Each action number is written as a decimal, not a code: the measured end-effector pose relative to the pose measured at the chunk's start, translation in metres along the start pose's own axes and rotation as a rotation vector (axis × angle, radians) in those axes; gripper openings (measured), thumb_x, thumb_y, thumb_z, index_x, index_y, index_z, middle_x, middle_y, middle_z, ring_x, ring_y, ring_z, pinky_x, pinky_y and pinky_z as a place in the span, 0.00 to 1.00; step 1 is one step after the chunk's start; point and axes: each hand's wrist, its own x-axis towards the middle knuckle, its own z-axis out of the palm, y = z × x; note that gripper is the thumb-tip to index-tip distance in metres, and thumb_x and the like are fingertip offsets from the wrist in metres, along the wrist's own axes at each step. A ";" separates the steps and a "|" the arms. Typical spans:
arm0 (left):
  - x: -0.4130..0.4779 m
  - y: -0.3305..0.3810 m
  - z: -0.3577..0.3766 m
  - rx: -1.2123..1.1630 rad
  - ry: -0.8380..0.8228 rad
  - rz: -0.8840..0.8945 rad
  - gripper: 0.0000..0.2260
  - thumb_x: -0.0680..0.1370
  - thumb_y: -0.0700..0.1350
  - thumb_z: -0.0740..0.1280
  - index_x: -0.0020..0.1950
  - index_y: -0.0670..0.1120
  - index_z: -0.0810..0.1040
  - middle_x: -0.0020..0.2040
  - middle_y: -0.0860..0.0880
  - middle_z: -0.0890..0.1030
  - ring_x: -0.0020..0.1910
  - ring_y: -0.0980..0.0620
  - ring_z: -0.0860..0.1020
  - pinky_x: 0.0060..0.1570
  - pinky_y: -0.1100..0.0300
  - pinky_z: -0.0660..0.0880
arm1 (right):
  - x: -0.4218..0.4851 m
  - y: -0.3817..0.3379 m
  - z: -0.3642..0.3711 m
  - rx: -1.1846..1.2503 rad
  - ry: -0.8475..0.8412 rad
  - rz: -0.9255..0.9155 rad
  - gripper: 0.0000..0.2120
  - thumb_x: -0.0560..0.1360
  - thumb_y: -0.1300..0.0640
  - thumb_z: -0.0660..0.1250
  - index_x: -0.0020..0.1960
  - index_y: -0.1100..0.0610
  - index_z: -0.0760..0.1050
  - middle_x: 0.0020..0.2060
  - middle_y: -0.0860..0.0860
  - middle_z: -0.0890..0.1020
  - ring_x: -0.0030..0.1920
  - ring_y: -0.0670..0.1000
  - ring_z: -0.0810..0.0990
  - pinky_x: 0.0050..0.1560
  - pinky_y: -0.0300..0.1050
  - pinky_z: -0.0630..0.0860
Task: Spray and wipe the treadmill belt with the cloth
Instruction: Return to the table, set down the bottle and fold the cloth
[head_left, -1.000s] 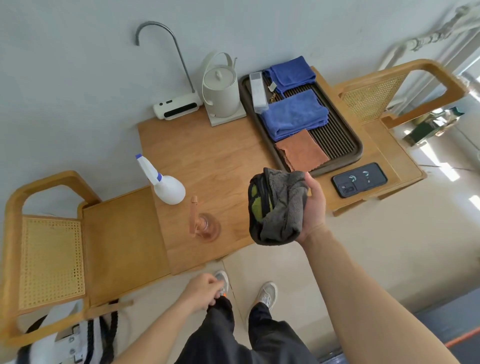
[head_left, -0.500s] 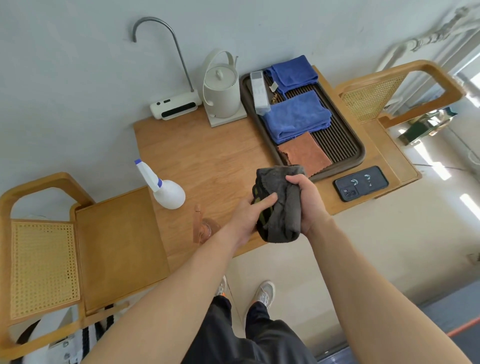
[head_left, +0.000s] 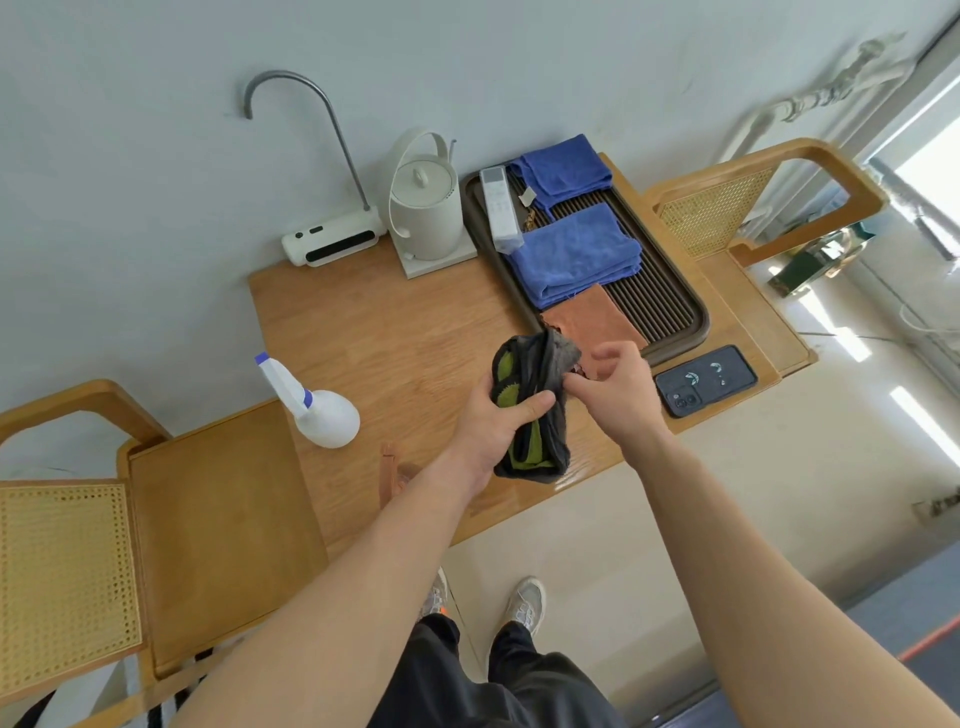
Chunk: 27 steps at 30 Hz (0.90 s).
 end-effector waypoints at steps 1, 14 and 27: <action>-0.001 0.003 0.000 0.021 -0.007 0.014 0.33 0.64 0.51 0.82 0.67 0.51 0.78 0.60 0.47 0.86 0.60 0.44 0.84 0.65 0.40 0.79 | -0.004 -0.004 0.002 0.091 -0.039 0.073 0.13 0.78 0.53 0.71 0.60 0.54 0.74 0.55 0.56 0.79 0.51 0.51 0.81 0.49 0.50 0.83; -0.011 0.007 -0.009 0.108 -0.056 0.026 0.22 0.73 0.46 0.78 0.66 0.49 0.79 0.57 0.41 0.86 0.58 0.42 0.85 0.61 0.41 0.81 | -0.028 0.004 0.019 0.461 -0.277 0.051 0.16 0.82 0.45 0.65 0.62 0.55 0.79 0.51 0.51 0.87 0.52 0.52 0.87 0.47 0.52 0.85; -0.020 0.016 -0.025 -0.092 0.071 -0.102 0.07 0.82 0.37 0.68 0.55 0.45 0.84 0.50 0.45 0.88 0.51 0.46 0.86 0.52 0.52 0.83 | -0.025 0.028 -0.001 0.643 -0.159 0.177 0.10 0.83 0.56 0.65 0.62 0.57 0.80 0.56 0.55 0.86 0.57 0.57 0.85 0.53 0.56 0.83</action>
